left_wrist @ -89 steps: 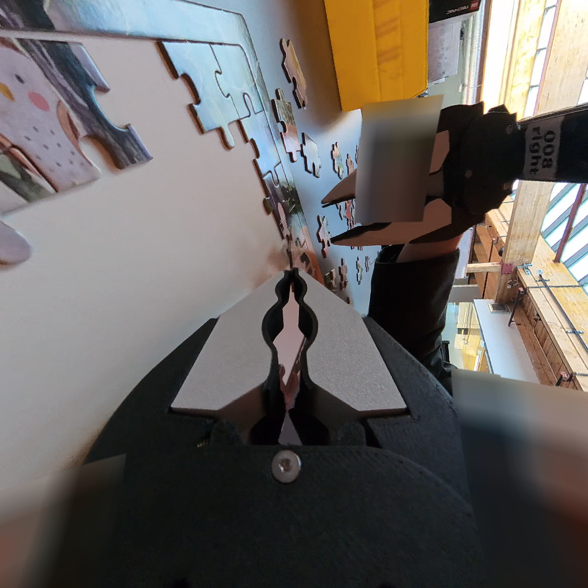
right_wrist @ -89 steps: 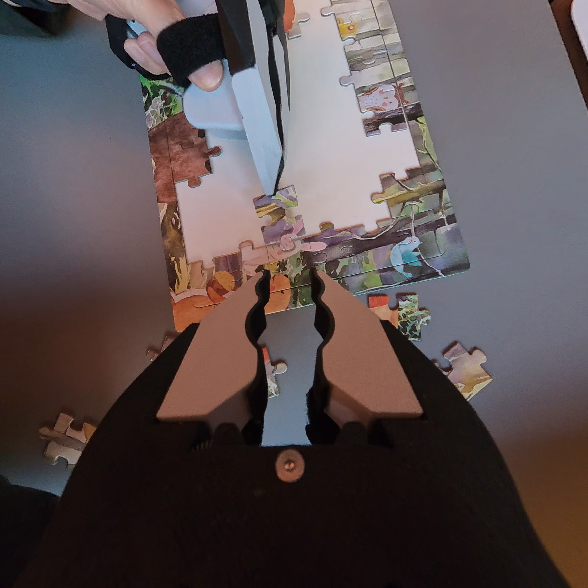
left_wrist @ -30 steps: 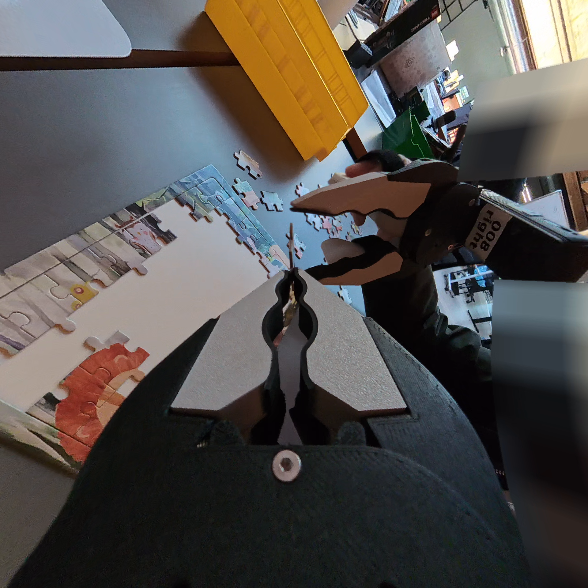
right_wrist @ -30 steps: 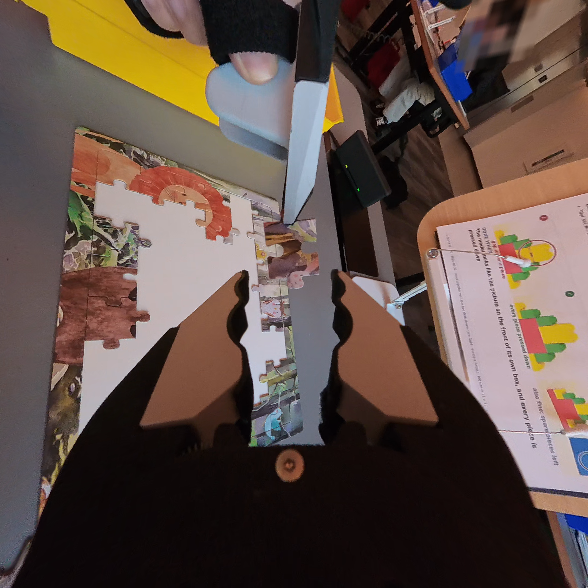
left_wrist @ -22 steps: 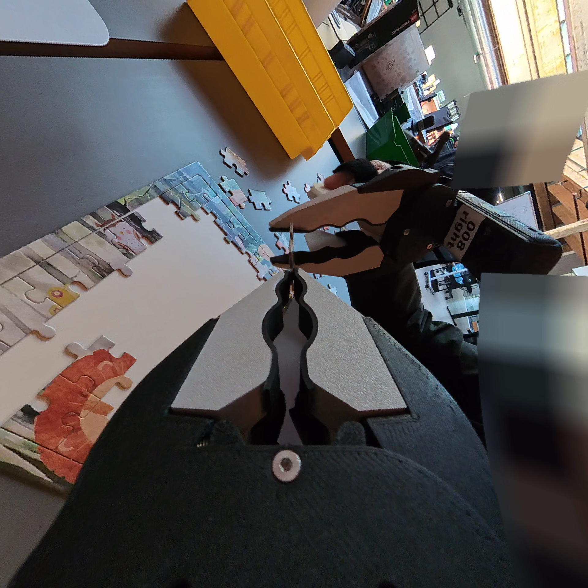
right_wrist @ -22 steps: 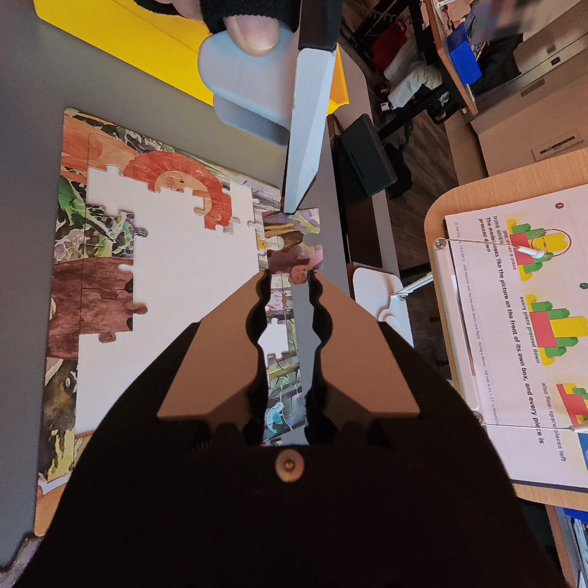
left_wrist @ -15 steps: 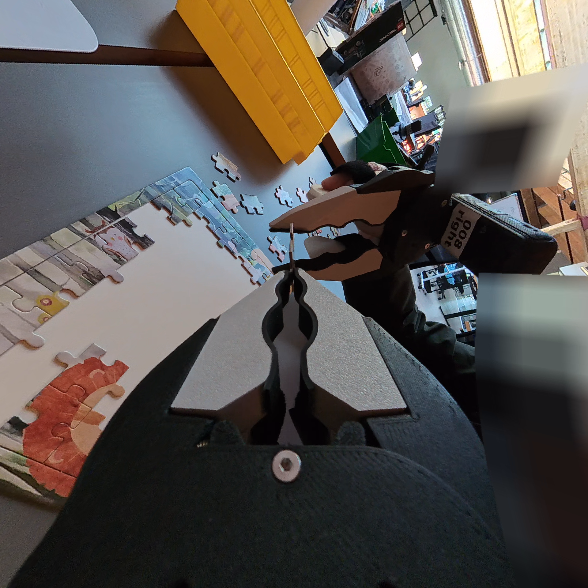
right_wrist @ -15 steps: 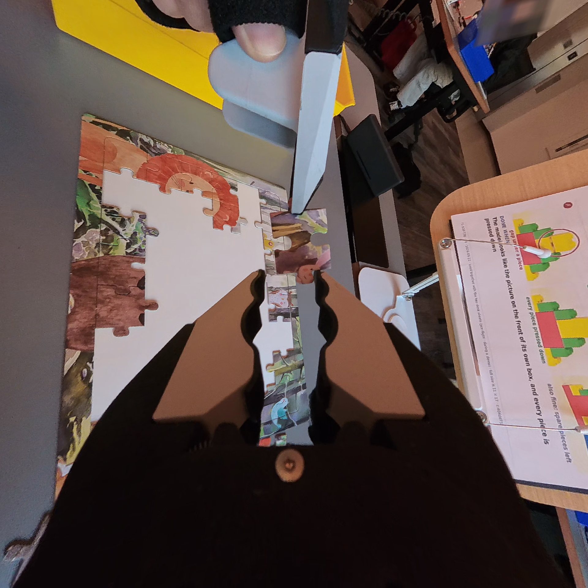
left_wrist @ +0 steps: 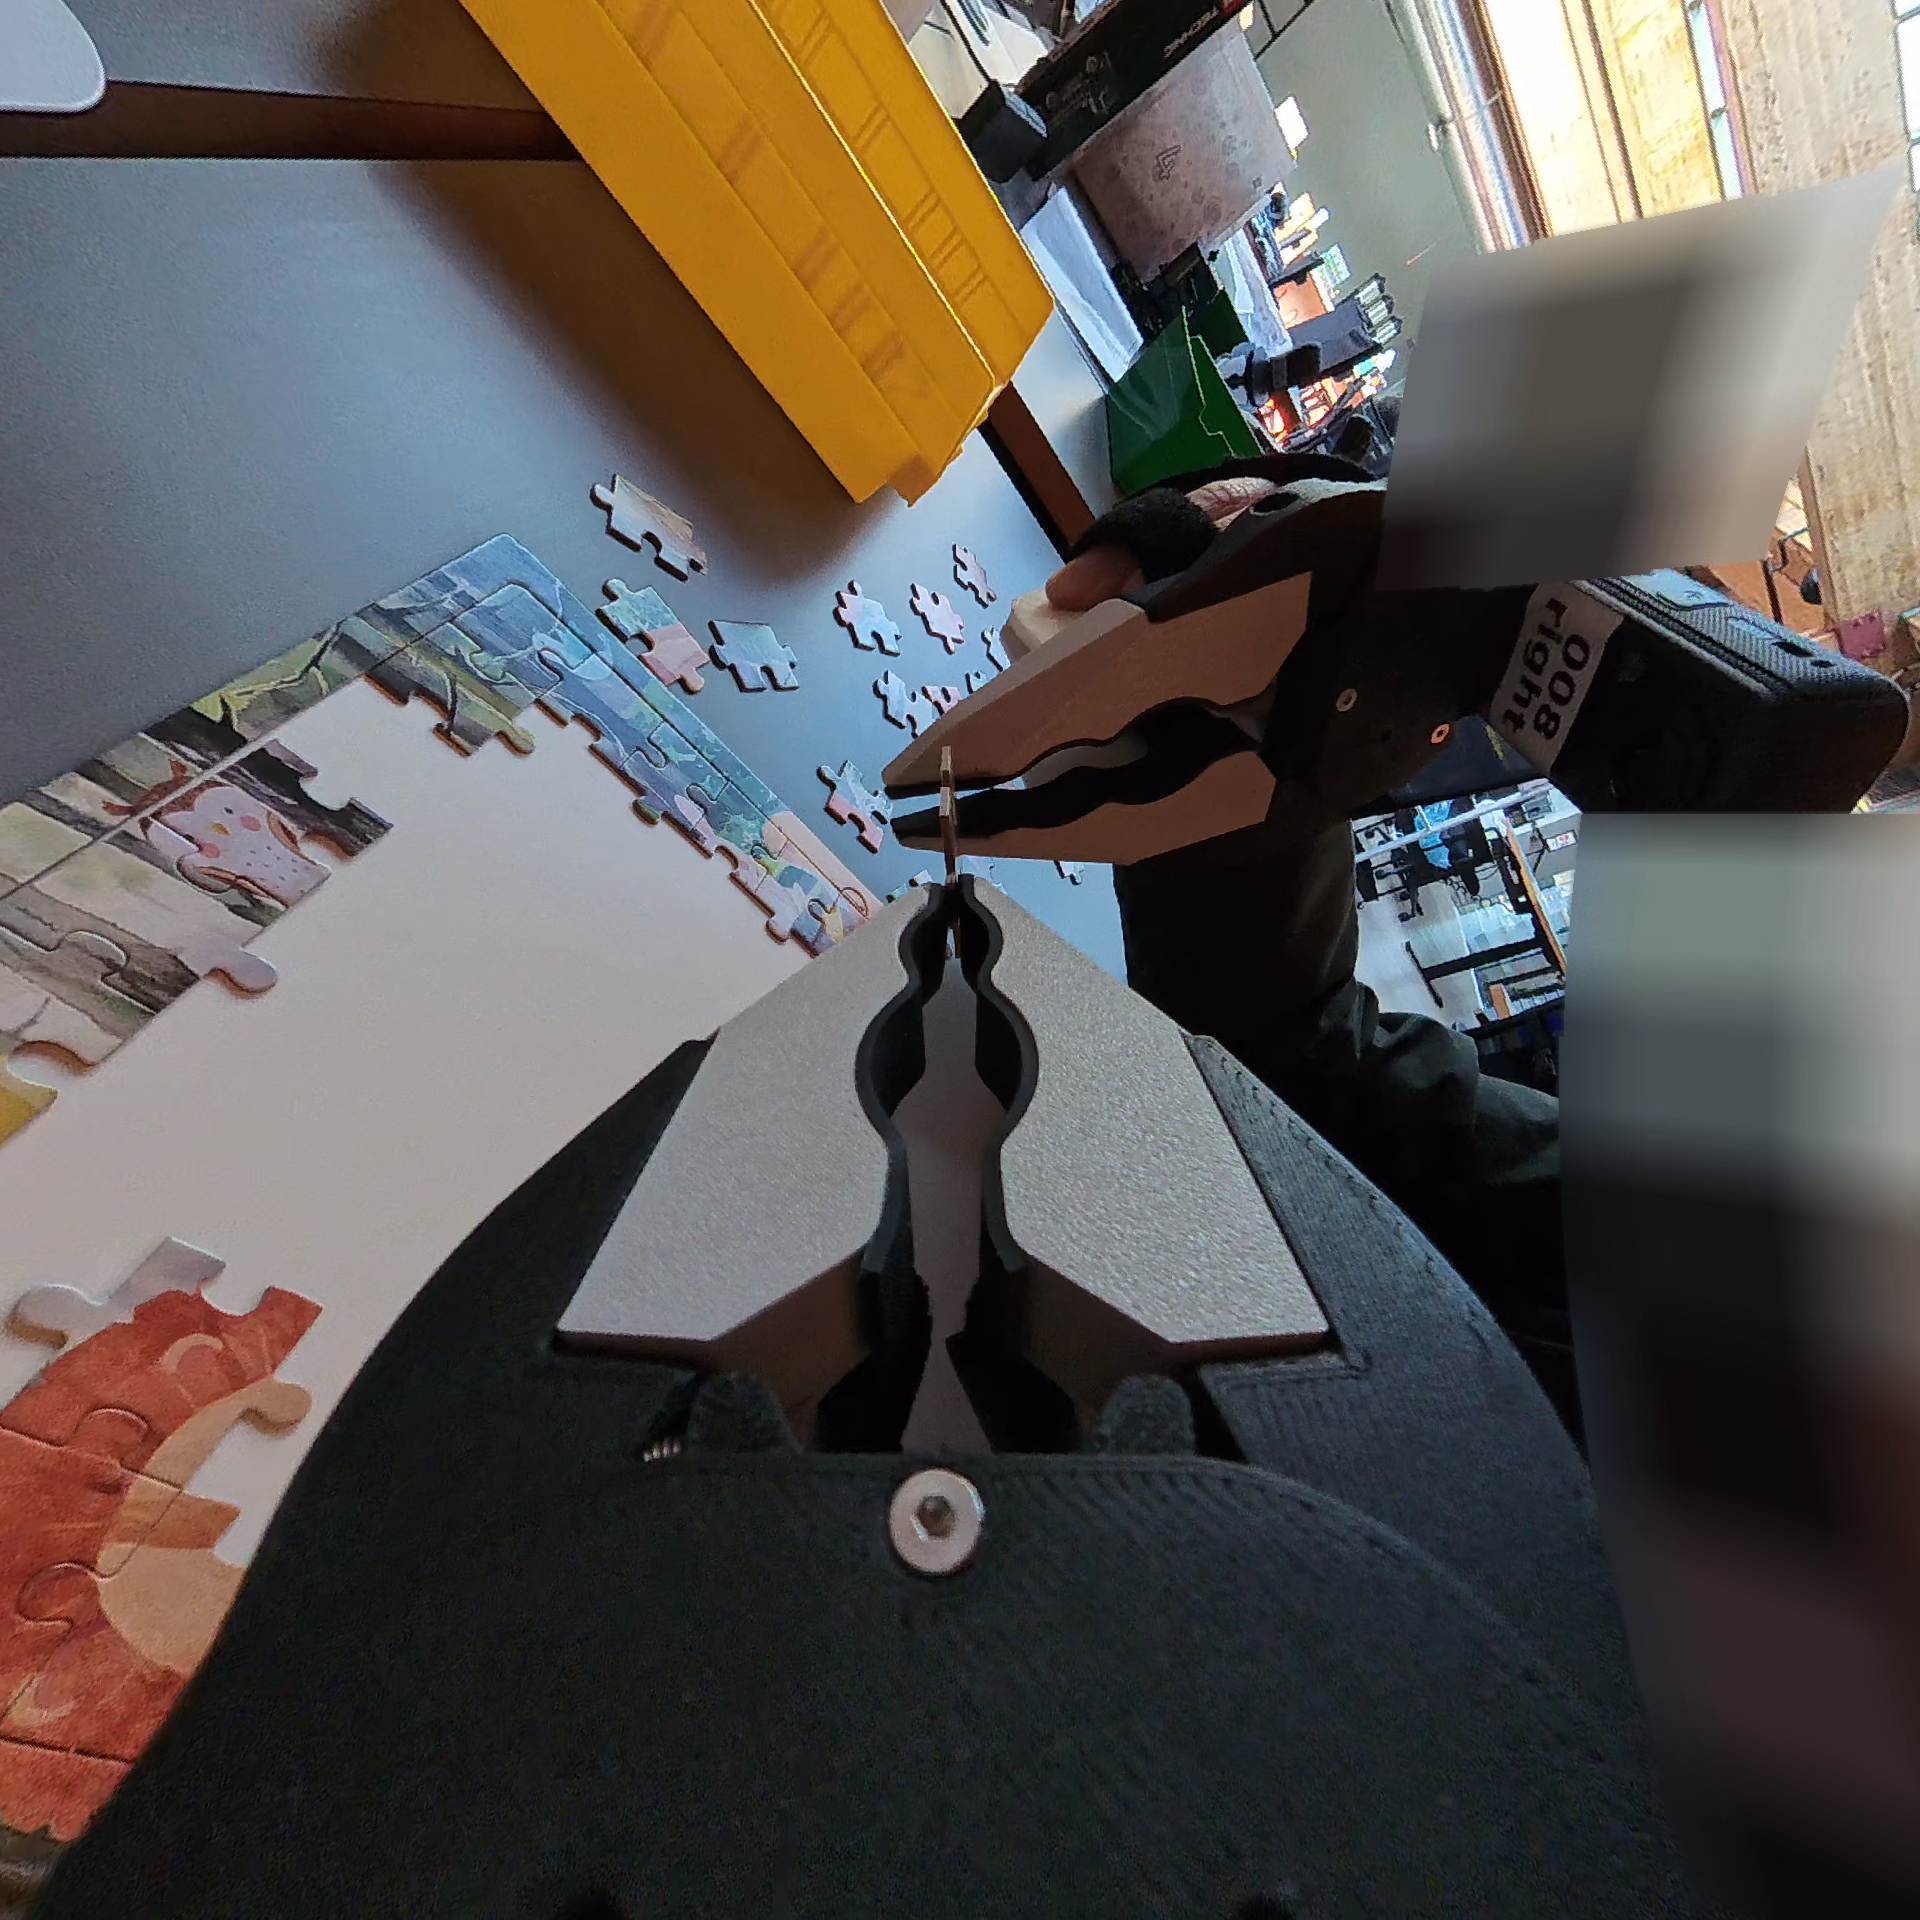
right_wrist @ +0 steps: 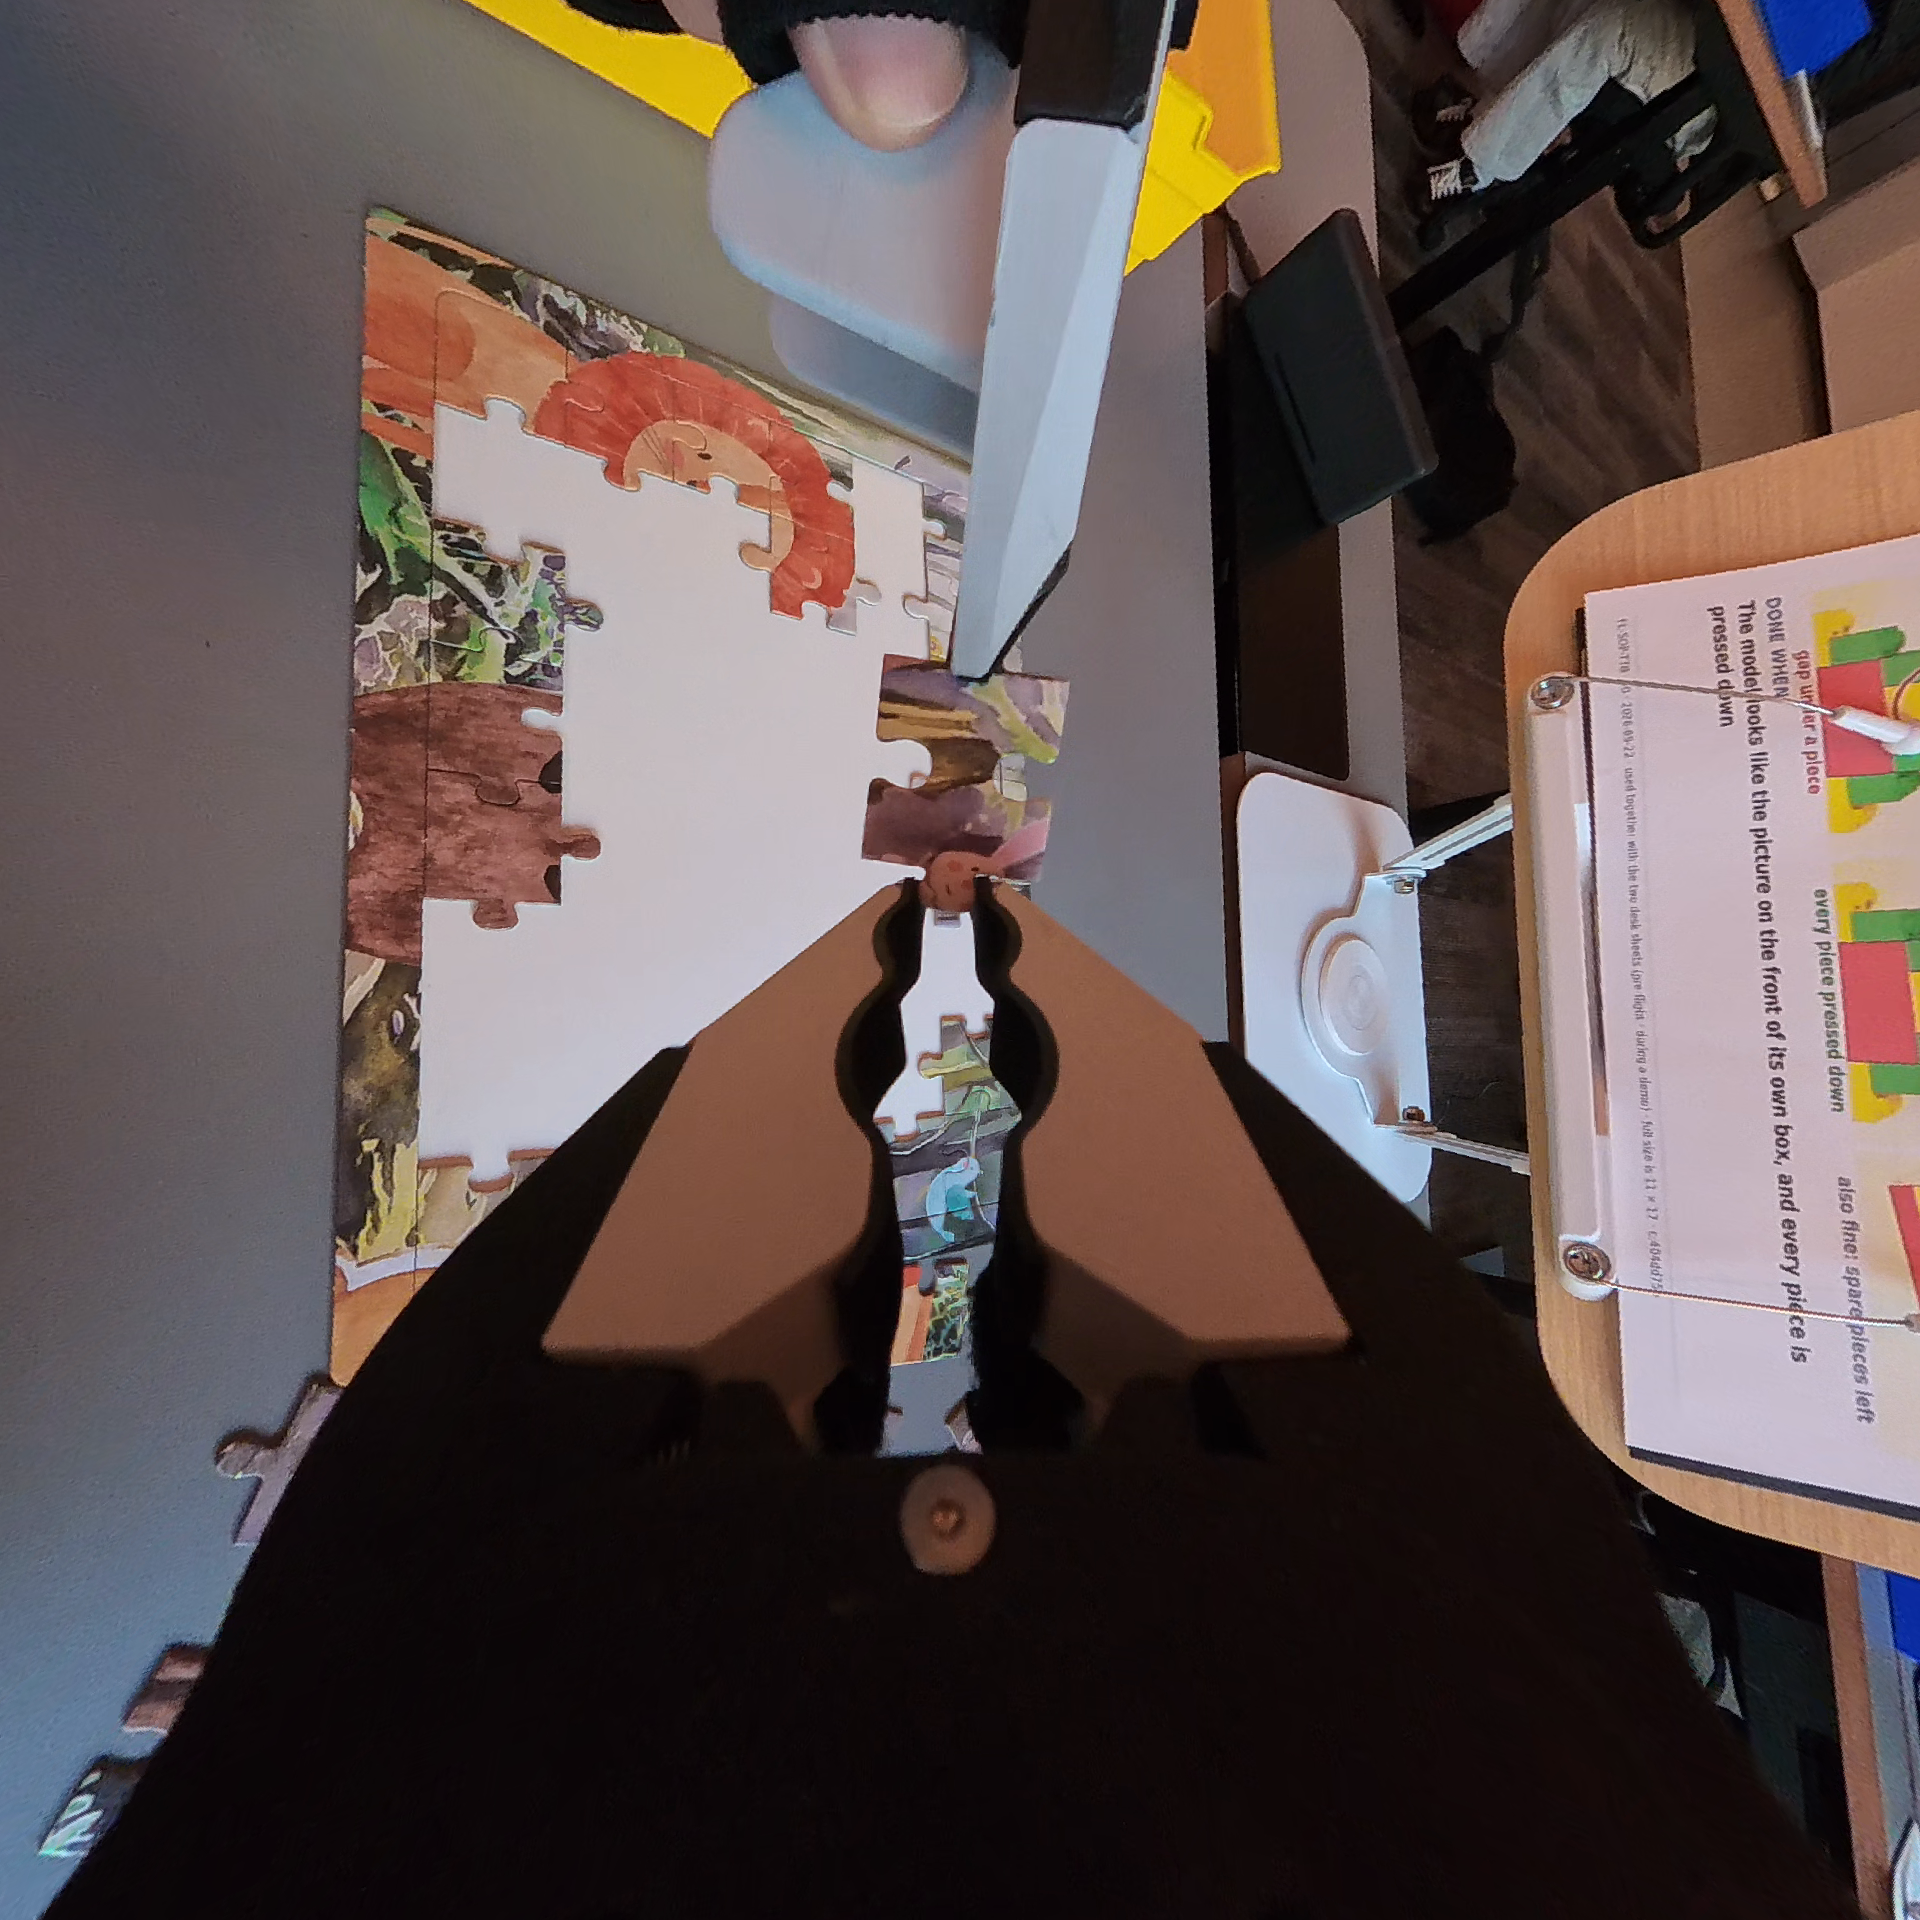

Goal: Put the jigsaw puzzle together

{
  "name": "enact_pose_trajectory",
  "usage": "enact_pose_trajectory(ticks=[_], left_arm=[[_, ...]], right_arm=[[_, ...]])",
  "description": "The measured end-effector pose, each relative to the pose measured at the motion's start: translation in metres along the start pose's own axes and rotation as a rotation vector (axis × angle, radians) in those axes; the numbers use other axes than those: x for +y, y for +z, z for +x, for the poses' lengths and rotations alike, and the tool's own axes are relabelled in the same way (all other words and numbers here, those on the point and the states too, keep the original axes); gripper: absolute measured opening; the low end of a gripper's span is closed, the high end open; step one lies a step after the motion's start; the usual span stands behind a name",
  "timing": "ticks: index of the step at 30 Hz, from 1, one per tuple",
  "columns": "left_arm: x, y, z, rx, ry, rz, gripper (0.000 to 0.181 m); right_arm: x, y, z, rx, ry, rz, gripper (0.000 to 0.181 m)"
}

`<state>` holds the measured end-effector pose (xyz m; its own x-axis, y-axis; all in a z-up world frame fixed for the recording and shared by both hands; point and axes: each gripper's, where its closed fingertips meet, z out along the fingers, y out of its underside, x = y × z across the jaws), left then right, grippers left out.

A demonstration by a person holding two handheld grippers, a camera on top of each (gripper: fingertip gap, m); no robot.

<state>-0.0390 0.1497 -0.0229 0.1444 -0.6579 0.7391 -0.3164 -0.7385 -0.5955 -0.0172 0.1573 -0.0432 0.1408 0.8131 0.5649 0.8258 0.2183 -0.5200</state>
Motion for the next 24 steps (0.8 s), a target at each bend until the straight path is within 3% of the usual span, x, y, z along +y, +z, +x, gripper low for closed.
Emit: enact_pose_trajectory(ticks=[4,8,10,14,17,24], left_arm=[[0.001,0.001,-0.001,0.004,-0.016,-0.005,0.001],[0.004,0.001,-0.014,-0.052,-0.045,-0.021,0.025],[0.002,-0.004,-0.017,-0.068,-0.046,-0.012,0.026],[-0.002,-0.02,-0.018,-0.1,-0.046,0.007,0.027],[-0.006,-0.032,-0.017,-0.124,-0.034,0.022,0.027],[-0.016,-0.066,-0.013,-0.175,-0.012,0.089,0.027]], right_arm=[[0.003,0.0,0.0,-0.001,-0.008,-0.016,0.009],[0.031,-0.011,0.003,-0.002,0.027,-0.108,0.009],[0.072,-0.026,0.003,-0.042,0.149,-0.189,0.009],[0.193,-0.055,-0.01,-0.059,0.473,-0.486,0.009],[0.244,-0.06,-0.028,-0.086,0.595,-0.608,0.009],[0.263,-0.054,-0.033,-0.094,0.703,-0.652,0.01]])
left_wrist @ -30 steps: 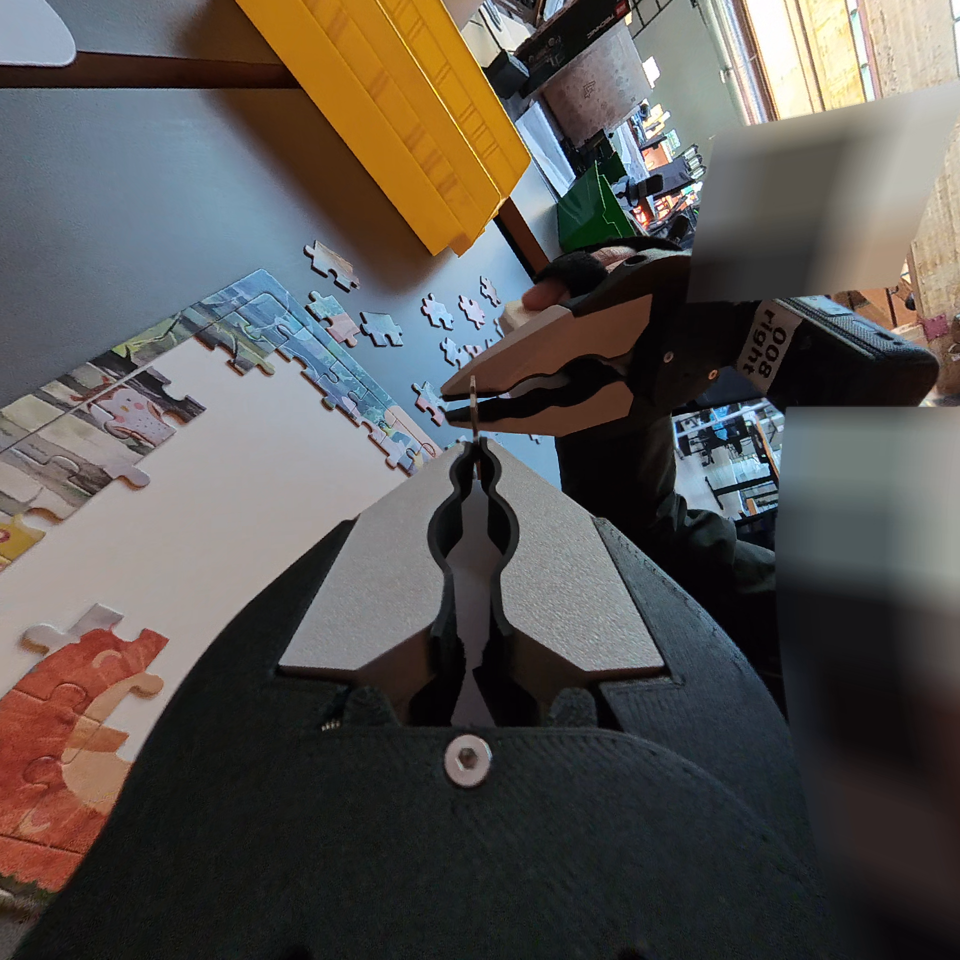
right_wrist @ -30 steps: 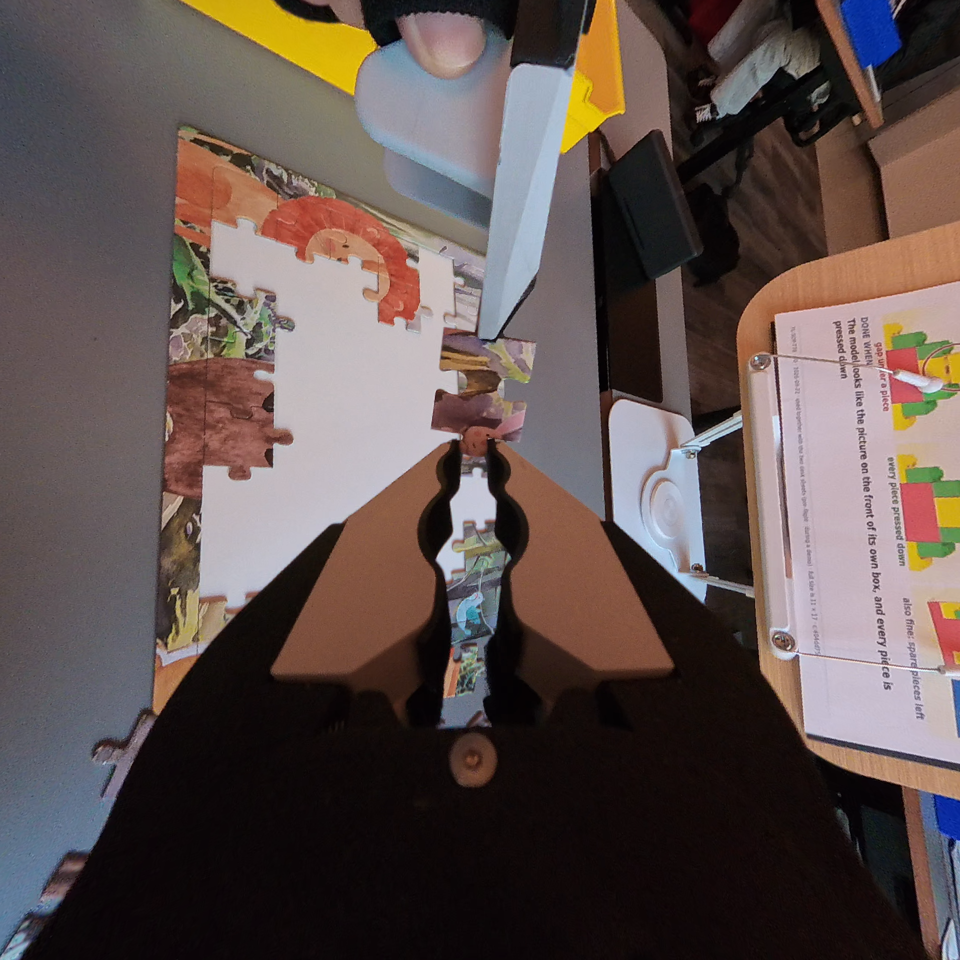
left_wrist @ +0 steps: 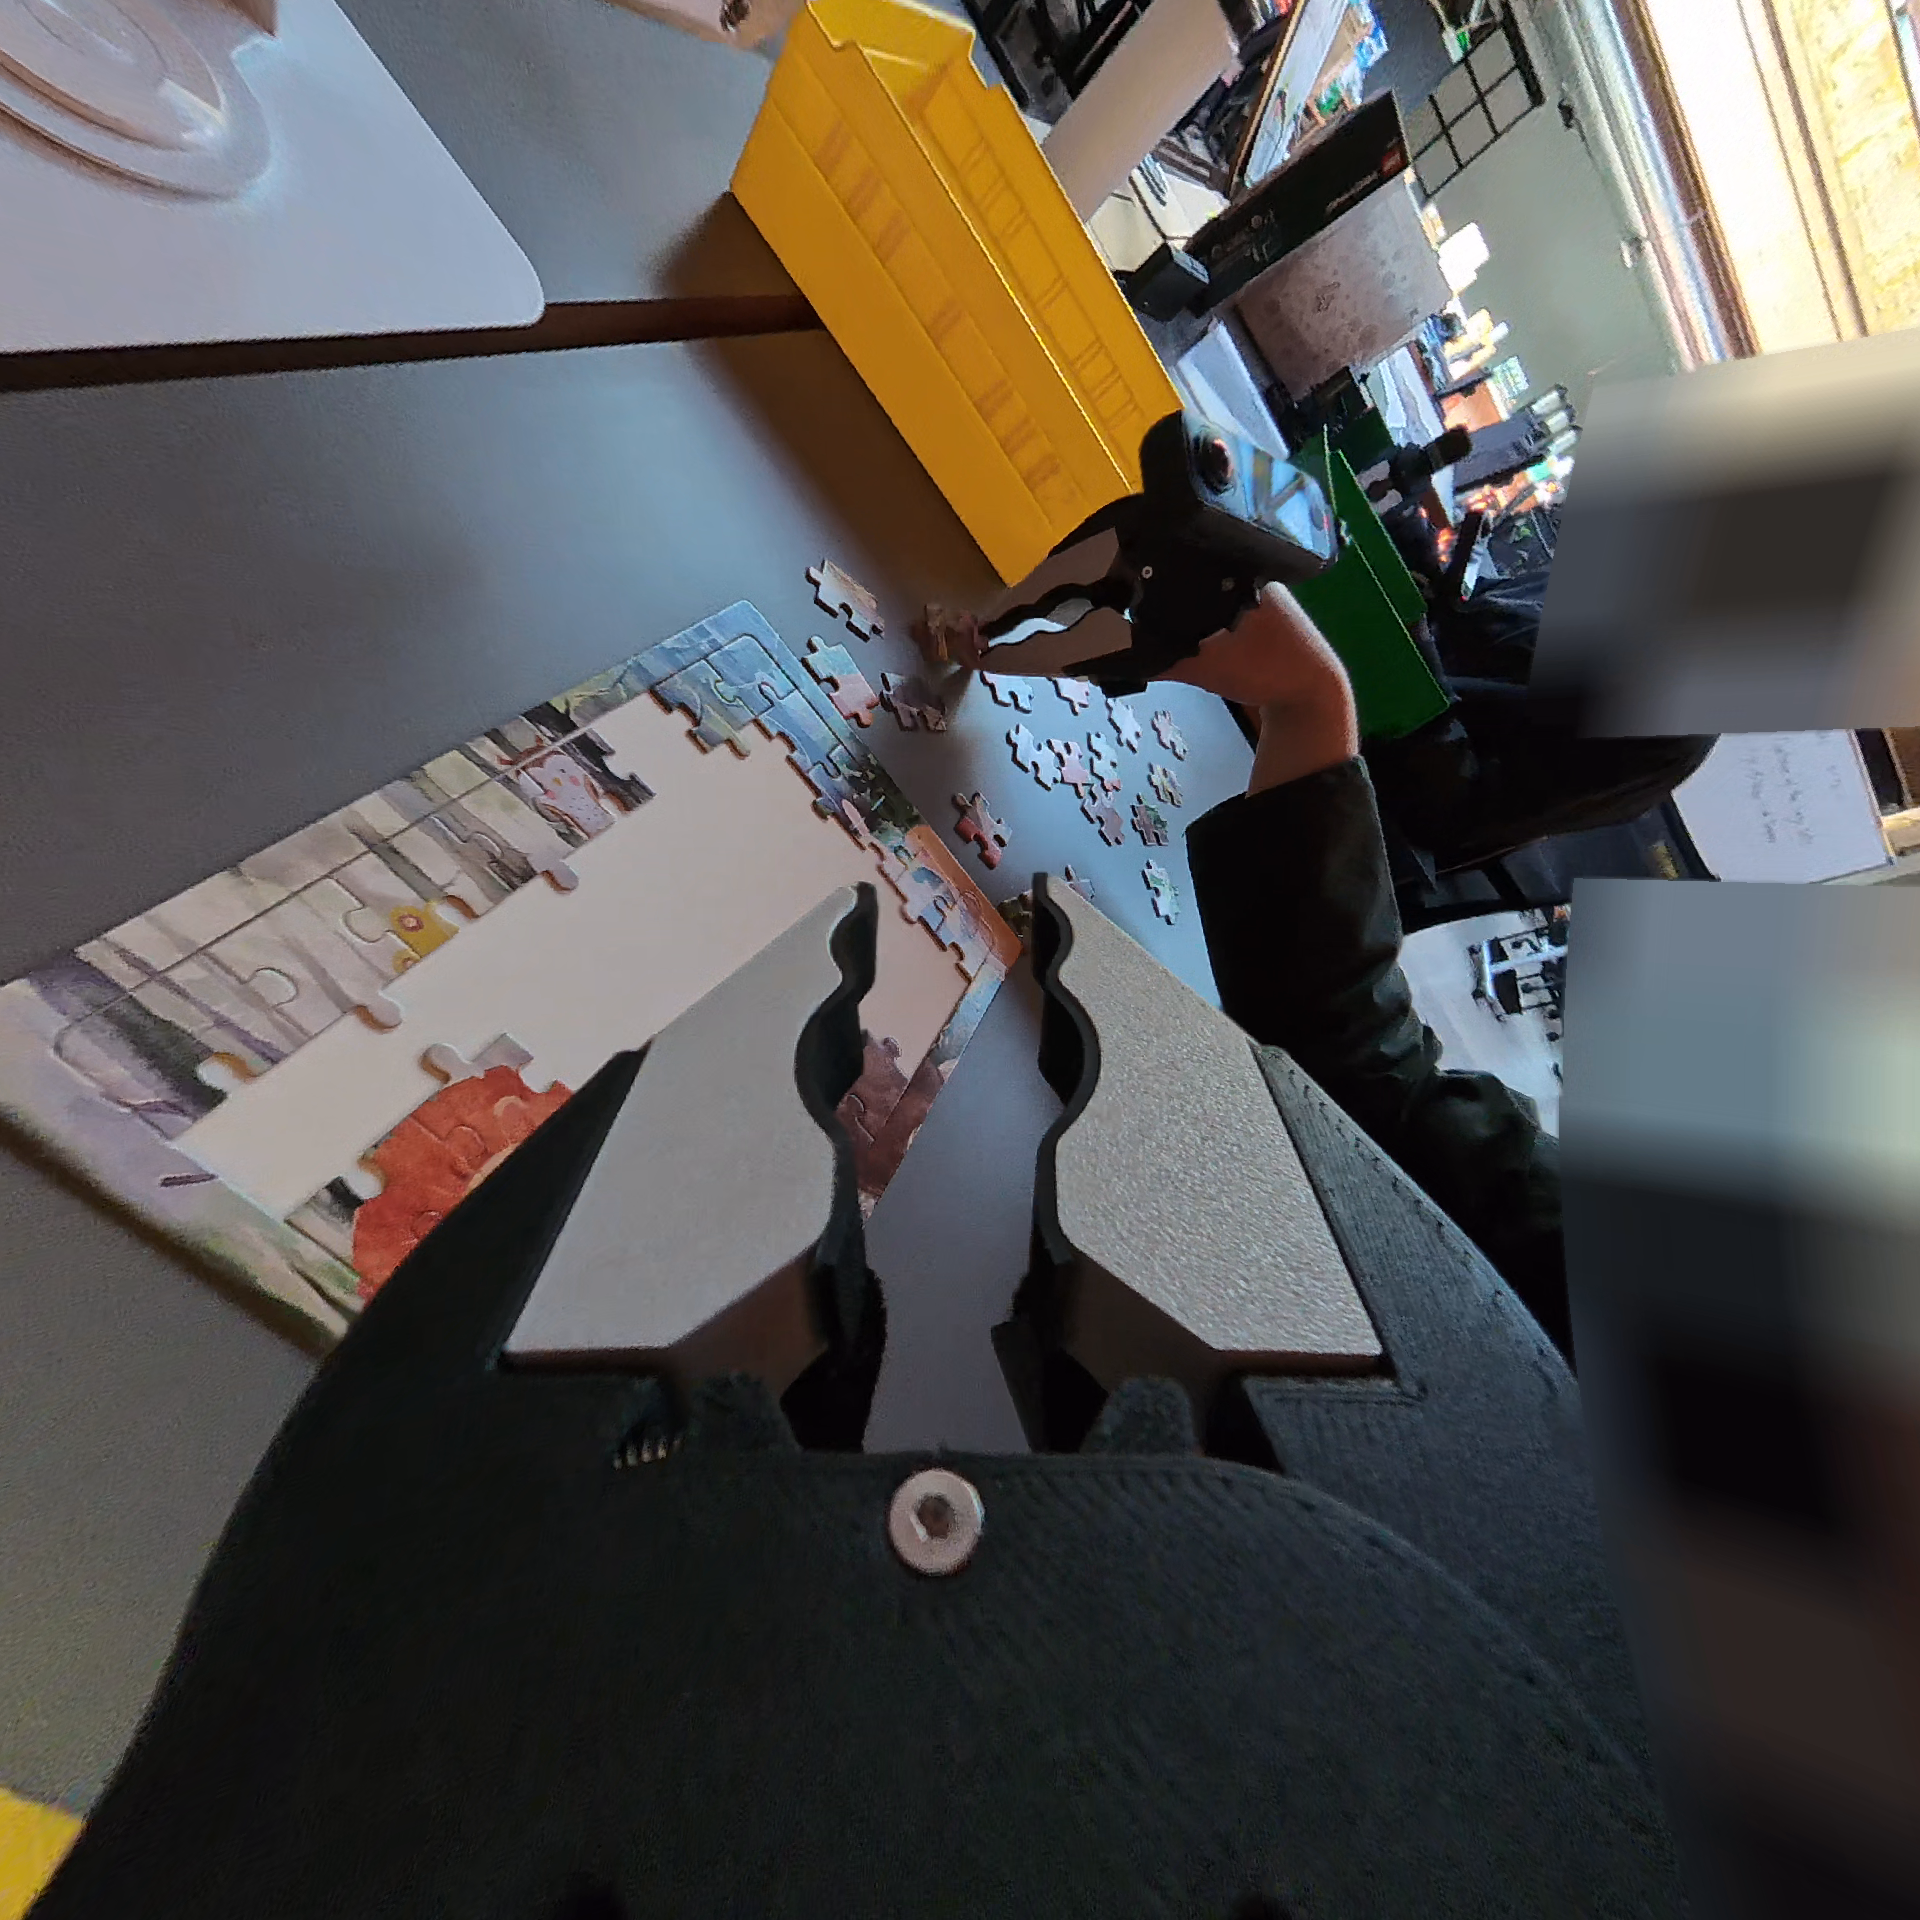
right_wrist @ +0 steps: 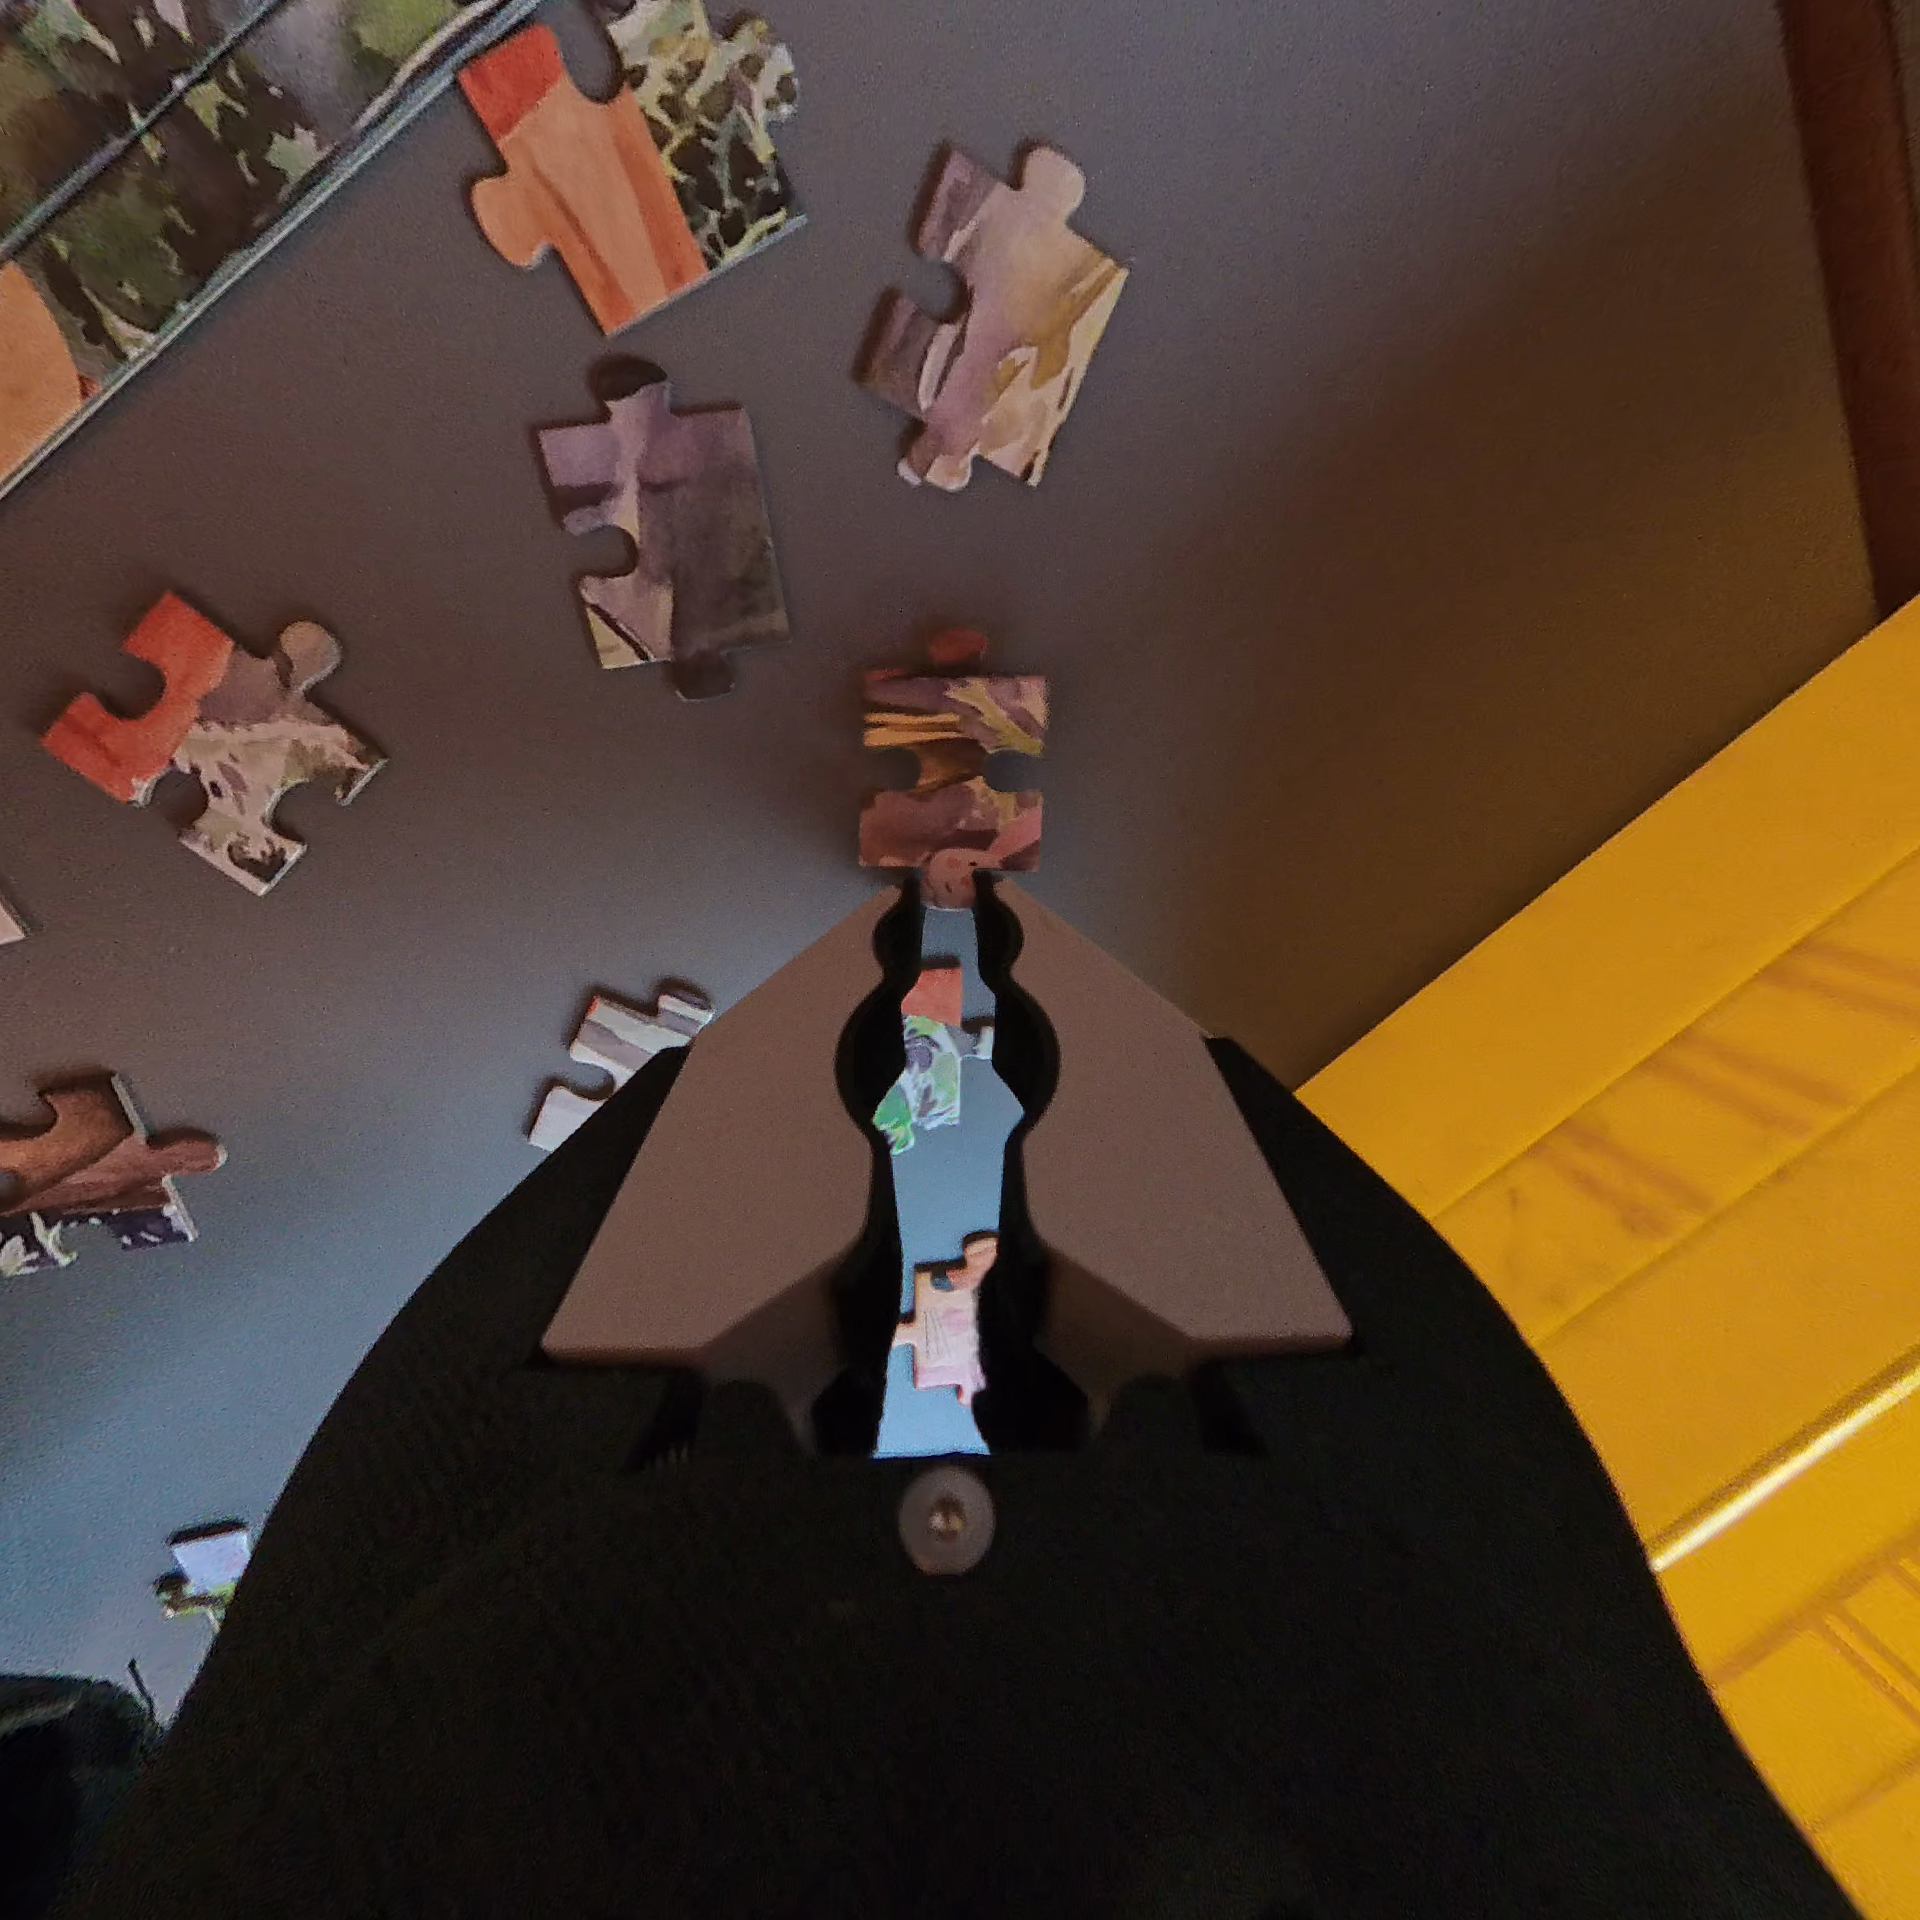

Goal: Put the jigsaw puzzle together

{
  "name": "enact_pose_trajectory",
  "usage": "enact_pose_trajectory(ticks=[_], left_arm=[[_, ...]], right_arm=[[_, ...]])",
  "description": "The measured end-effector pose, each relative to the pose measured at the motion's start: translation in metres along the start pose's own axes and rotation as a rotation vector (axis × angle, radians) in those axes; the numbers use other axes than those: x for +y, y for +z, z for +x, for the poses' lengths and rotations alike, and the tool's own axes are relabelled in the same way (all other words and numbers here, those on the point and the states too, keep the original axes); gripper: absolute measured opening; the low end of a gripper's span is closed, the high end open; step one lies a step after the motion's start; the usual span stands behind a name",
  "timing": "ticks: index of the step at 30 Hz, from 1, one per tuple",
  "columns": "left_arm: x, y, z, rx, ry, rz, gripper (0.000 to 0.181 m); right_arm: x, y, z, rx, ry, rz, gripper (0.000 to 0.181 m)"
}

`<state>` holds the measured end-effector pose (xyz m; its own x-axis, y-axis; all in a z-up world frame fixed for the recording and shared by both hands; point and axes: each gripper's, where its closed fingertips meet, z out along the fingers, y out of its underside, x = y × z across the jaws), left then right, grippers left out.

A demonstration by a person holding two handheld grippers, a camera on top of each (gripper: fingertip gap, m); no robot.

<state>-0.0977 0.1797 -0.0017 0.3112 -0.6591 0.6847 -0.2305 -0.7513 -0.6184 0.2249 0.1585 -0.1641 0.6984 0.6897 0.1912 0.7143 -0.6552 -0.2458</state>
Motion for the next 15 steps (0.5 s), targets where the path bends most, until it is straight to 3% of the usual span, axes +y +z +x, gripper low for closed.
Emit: enact_pose_trajectory(ticks=[4,10,13,15], left_arm=[[-0.008,-0.035,-0.01,-0.13,0.025,0.049,0.032],[-0.028,-0.12,-0.014,-0.379,0.136,0.24,0.033],[-0.023,-0.167,-0.023,-0.514,0.161,0.287,0.036],[-0.007,-0.204,-0.047,-0.663,0.112,0.276,0.035]], right_arm=[[0.001,-0.001,0.004,0.016,0.012,0.011,0.017],[-0.001,-0.007,0.007,0.029,0.016,0.032,0.016],[-0.009,-0.007,0.006,0.036,0.001,0.059,0.016],[-0.017,-0.004,0.005,0.042,-0.016,0.07,0.016]])
